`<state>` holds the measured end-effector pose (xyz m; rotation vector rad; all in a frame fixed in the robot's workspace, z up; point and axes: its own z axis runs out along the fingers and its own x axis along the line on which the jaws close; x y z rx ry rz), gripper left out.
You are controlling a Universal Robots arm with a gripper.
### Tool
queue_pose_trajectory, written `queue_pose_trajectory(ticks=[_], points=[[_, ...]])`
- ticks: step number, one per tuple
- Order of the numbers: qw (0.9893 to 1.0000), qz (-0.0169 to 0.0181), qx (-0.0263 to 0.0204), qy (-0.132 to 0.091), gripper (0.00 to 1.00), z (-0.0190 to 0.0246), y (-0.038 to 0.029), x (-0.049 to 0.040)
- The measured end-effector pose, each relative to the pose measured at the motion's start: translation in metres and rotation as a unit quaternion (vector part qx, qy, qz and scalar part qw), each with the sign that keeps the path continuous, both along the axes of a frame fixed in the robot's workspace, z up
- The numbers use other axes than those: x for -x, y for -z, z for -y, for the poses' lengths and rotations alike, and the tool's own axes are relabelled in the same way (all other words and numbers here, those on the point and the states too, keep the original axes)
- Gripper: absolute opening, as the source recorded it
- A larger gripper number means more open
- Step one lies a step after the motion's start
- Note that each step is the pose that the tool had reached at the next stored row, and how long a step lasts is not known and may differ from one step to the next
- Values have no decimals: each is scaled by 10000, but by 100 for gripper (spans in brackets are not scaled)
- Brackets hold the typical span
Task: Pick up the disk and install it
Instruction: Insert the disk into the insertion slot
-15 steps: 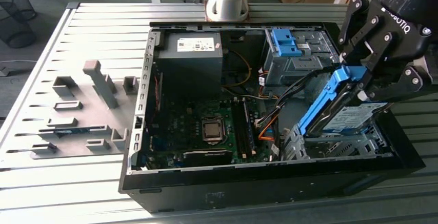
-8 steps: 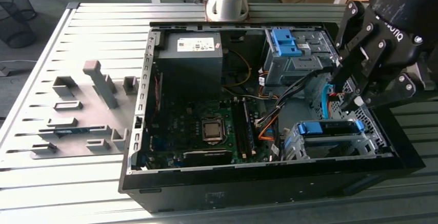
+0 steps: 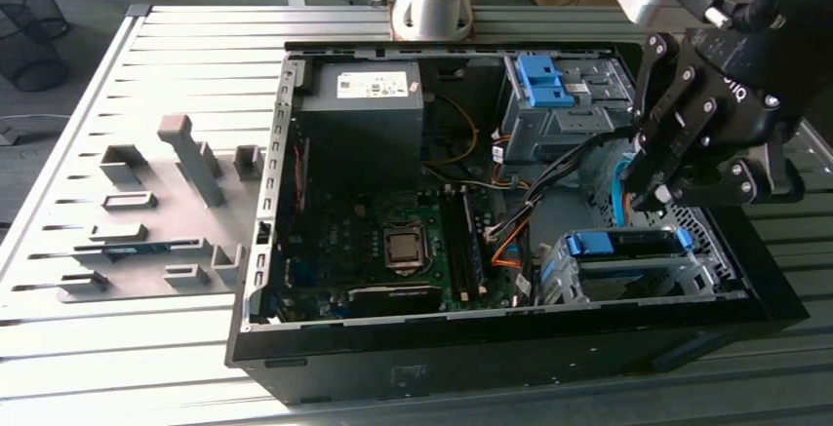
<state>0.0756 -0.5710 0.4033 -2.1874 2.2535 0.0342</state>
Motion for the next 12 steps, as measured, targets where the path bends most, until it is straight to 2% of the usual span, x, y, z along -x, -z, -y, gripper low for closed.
queue_pose_trajectory(ticks=[1, 2, 3, 4, 6, 12], points=[[10000, 0, 0, -2, 24, 0, 18, 0], [10000, 0, -1, -3, 24, 0, 37, 0], [10000, 0, -1, -4, 18, 0, 55, 0], [10000, 0, 0, -5, 18, 0, 73, 0], [10000, 0, -1, -6, 11, 0, 110, 0], [10000, 2, -1, -7, 11, 0, 217, 0]])
